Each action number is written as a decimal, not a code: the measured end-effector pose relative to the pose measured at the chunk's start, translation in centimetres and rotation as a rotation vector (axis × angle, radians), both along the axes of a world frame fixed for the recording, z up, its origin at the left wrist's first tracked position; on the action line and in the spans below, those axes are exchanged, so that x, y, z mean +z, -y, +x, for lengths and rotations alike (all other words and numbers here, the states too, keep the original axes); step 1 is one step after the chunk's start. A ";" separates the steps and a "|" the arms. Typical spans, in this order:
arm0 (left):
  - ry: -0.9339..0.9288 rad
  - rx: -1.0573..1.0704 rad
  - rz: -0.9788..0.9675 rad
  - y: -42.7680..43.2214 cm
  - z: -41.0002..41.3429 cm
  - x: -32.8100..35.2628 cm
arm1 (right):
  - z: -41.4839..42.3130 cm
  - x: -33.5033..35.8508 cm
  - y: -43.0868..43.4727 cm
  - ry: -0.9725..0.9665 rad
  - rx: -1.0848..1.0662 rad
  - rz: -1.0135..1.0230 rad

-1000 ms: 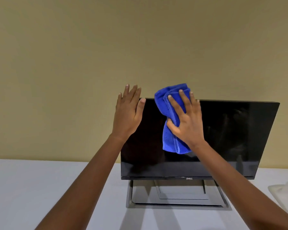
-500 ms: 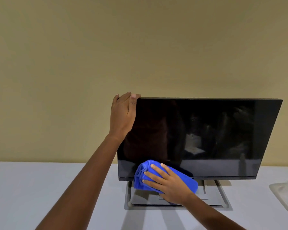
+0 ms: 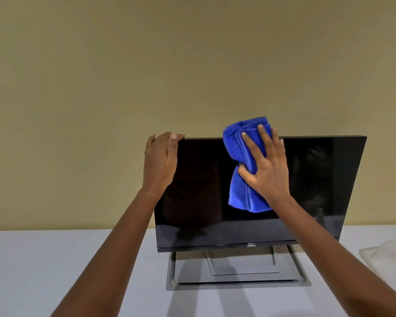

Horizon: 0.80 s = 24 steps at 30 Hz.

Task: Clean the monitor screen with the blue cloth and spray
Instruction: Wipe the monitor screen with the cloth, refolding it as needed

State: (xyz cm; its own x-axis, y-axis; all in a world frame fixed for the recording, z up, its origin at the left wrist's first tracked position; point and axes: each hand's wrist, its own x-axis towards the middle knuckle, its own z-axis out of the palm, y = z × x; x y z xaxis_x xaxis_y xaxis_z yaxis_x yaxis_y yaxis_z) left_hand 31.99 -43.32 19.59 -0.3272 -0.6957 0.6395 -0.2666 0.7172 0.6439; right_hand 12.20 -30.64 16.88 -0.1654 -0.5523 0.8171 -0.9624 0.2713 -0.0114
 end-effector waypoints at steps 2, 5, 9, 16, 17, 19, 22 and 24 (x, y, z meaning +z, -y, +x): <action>-0.004 0.006 0.005 0.0 0.0 -0.1 | 1.0 -1.2 0.4 0.043 0.016 -0.050; -0.001 0.019 0.003 0.0 -0.1 -0.2 | 2.7 -4.6 0.6 -0.021 0.065 -0.003; -0.013 0.021 0.005 0.1 -0.2 -0.4 | 3.9 -9.9 -0.3 -0.152 0.102 0.177; -0.028 0.018 -0.001 0.2 -0.2 -0.6 | 4.1 -16.4 -3.5 -0.570 0.189 0.652; -0.026 0.018 0.001 0.2 -0.1 -0.6 | 3.9 -16.4 -3.7 -0.609 0.195 0.660; -0.015 0.014 0.005 0.1 0.0 -0.6 | 3.4 -15.4 -3.6 -0.678 0.220 0.633; 0.000 0.010 0.002 0.0 0.0 -0.5 | 2.6 -12.3 -3.0 -0.701 0.206 0.538; 0.000 0.004 -0.001 -0.1 0.0 -0.5 | 1.9 -9.1 -2.3 -0.594 0.159 0.409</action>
